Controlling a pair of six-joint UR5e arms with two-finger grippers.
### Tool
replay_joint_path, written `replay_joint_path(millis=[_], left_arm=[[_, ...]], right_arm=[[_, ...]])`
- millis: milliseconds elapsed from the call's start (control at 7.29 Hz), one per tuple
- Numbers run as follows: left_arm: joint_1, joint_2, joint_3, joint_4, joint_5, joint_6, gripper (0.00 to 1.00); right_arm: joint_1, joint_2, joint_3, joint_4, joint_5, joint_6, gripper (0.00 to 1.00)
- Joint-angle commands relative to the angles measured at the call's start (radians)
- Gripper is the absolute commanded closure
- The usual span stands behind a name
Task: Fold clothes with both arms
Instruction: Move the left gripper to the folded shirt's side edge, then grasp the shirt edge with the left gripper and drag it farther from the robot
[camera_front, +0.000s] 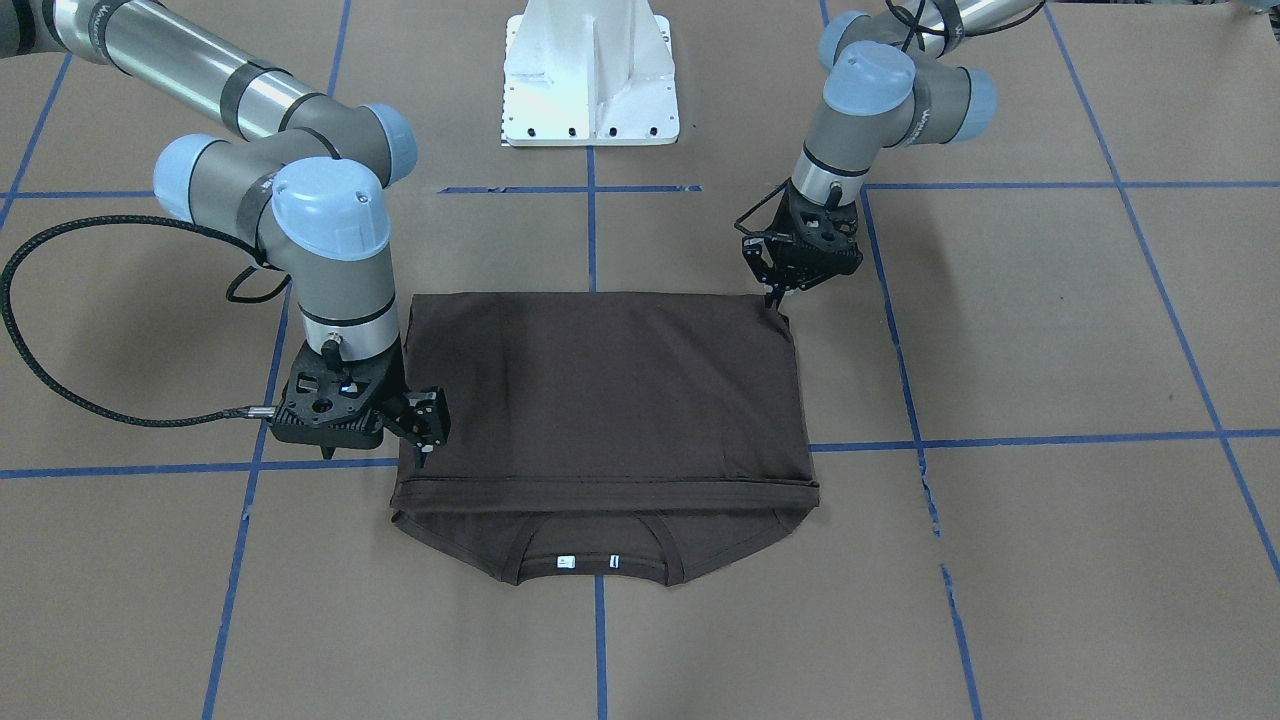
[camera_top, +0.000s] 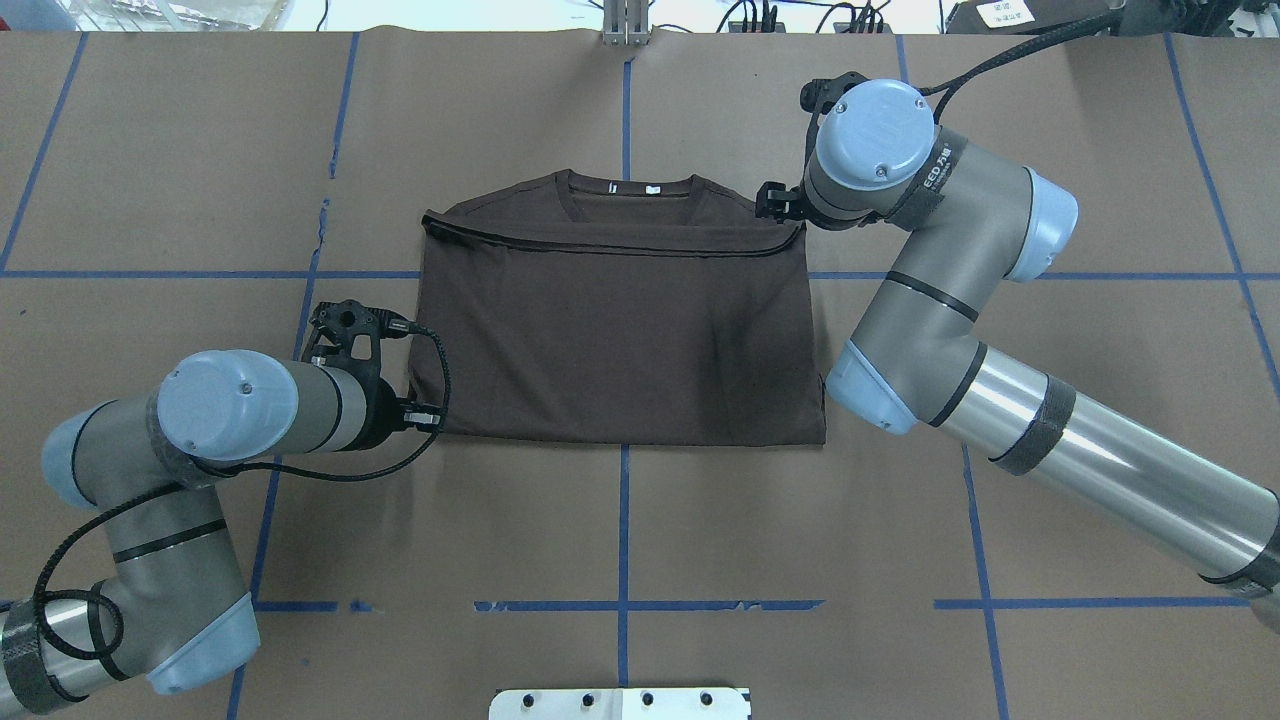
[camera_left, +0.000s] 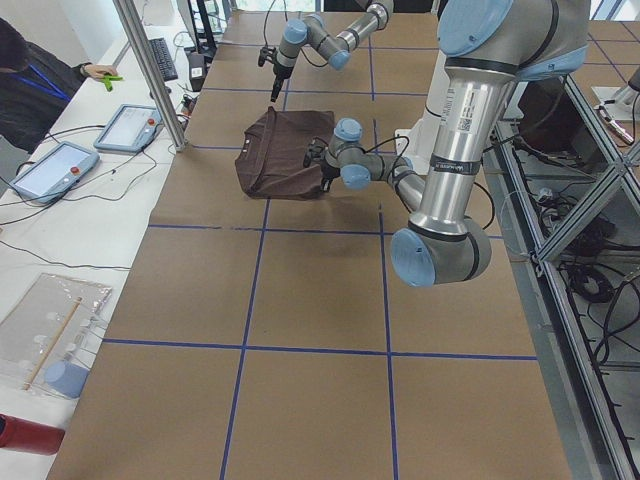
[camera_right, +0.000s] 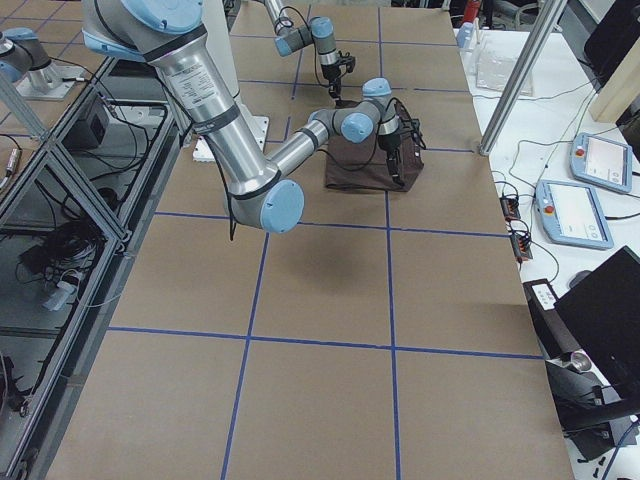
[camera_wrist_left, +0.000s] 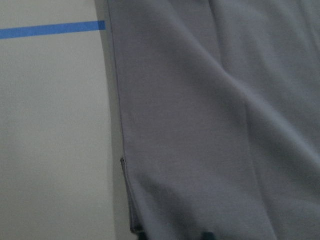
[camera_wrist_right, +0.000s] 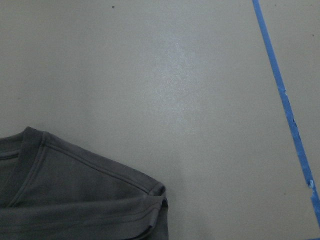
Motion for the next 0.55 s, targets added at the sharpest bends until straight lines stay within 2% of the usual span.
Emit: replay_joint_path(millis=[0, 274, 411], left_arm=[[-0.024, 0.006, 0.0, 0.004, 0.003, 0.014, 1.0], [-0.13, 0.012, 0.032, 0.008, 0.003, 0.139, 1.0], [-0.198, 0.01, 0.101, 0.002, 0.001, 0.205, 1.0]], right_arm=[[-0.001, 0.0, 0.0, 0.0, 0.0, 0.005, 0.0], [-0.001, 0.0, 0.0, 0.0, 0.0, 0.007, 0.0], [-0.001, 0.0, 0.002, 0.0, 0.0, 0.007, 0.0]])
